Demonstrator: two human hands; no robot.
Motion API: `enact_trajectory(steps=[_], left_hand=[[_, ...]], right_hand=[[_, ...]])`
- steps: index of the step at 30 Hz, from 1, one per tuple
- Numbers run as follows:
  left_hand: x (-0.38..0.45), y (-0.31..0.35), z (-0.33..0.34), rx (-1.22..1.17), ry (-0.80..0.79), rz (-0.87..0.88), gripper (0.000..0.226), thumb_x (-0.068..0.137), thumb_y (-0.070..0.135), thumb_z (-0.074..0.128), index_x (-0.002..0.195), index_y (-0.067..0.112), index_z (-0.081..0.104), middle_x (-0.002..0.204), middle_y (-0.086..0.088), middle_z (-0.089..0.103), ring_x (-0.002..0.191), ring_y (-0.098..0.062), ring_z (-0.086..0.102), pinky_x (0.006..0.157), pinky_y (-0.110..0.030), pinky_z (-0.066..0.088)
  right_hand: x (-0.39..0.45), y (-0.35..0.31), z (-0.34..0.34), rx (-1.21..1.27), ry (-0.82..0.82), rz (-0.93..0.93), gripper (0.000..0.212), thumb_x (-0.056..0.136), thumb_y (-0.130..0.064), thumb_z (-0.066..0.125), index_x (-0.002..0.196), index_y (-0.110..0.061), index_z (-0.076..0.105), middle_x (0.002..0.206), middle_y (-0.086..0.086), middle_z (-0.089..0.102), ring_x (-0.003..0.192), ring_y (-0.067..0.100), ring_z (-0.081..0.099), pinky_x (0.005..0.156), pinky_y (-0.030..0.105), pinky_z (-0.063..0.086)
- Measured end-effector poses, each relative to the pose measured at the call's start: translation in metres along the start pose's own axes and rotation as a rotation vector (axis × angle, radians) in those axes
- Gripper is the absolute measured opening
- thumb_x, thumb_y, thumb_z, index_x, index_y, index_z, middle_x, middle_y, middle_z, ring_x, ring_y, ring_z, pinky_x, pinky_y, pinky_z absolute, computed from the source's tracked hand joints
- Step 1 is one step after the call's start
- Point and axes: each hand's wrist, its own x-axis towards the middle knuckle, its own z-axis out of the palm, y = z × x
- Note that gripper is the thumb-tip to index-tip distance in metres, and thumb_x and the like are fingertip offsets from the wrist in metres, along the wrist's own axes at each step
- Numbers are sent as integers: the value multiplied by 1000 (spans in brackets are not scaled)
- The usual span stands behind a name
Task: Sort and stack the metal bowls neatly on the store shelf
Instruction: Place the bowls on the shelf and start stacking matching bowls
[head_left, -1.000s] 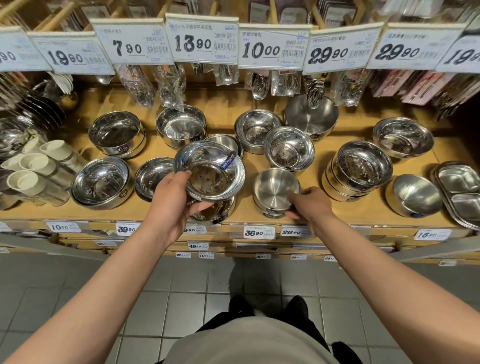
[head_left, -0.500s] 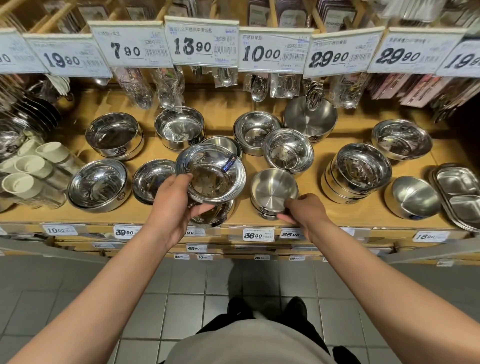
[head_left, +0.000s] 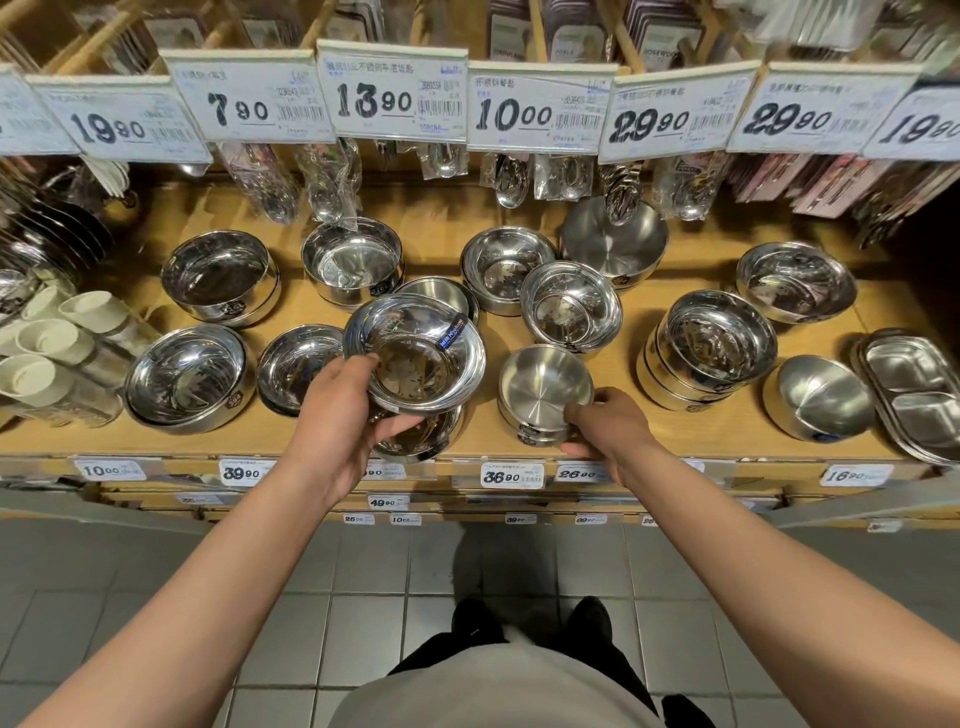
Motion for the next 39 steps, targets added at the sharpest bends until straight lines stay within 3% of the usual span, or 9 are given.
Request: enact_trajectory(steps=[3, 7, 13, 17, 20, 22, 26, 31, 39], left_hand=[[0, -1, 0, -5, -9, -2, 22, 103, 16, 47, 118, 8, 62, 105, -13, 78, 98, -28, 75, 62, -36, 64], [1, -2, 3, 7, -18, -6, 24, 103, 17, 46, 120, 6, 61, 106, -15, 77, 99, -28, 75, 63, -36, 64], [0, -5, 14, 45, -48, -11, 27, 104, 17, 45, 123, 5, 59, 108, -15, 77, 100, -26, 75, 69, -40, 65], [-3, -7, 20, 56, -52, -16, 28, 104, 17, 45, 124, 5, 60, 108, -16, 77, 100, -26, 75, 71, -41, 65], [-5, -8, 23, 54, -47, -24, 28, 104, 17, 46, 125, 4, 59, 109, -17, 76, 100, -27, 75, 69, -39, 65], [-6, -9, 25, 57, -41, -22, 28, 104, 17, 46, 124, 4, 59, 108, -16, 77, 98, -27, 75, 67, -38, 64], [-9, -12, 27, 73, -31, -17, 28, 104, 17, 46, 125, 4, 60, 110, -16, 76, 98, -26, 75, 68, -38, 64], [-13, -14, 25, 103, -30, -14, 32, 104, 17, 44, 127, 3, 60, 113, -17, 75, 101, -27, 75, 70, -40, 64], [-18, -16, 23, 71, -4, -13, 27, 104, 18, 47, 124, 6, 61, 112, -16, 76, 100, -28, 75, 64, -37, 64]], right_hand=[[2, -3, -8, -30, 28, -11, 22, 86, -7, 74, 106, -10, 65, 105, 13, 69, 72, 23, 74, 55, 30, 61], [5, -5, -30, -87, 70, -38, 15, 86, 0, 69, 88, -15, 65, 90, 12, 71, 54, 21, 73, 44, 27, 57], [4, -4, -47, -94, 111, -56, 14, 85, -1, 68, 84, -15, 67, 77, 9, 71, 56, 24, 72, 52, 35, 63], [-2, 0, -47, -94, 118, -104, 10, 87, -6, 73, 93, -12, 68, 81, 6, 71, 62, 23, 73, 56, 35, 64], [-4, 2, -47, -279, 173, -221, 16, 88, -13, 71, 103, -16, 68, 90, 8, 74, 78, 31, 74, 75, 43, 63], [-6, 1, -46, -408, 219, -304, 21, 88, -17, 71, 109, -14, 71, 98, 11, 74, 92, 33, 69, 81, 37, 55], [-7, 2, -45, -477, 255, -375, 13, 88, -17, 70, 99, -10, 72, 95, 13, 74, 93, 34, 66, 71, 32, 43], [-8, 3, -45, -460, 273, -399, 3, 87, -15, 70, 88, -14, 69, 90, 13, 72, 90, 34, 65, 68, 30, 37], [-8, 6, -43, -404, 278, -379, 14, 88, -17, 70, 97, -6, 70, 87, 10, 67, 88, 31, 60, 69, 30, 38]])
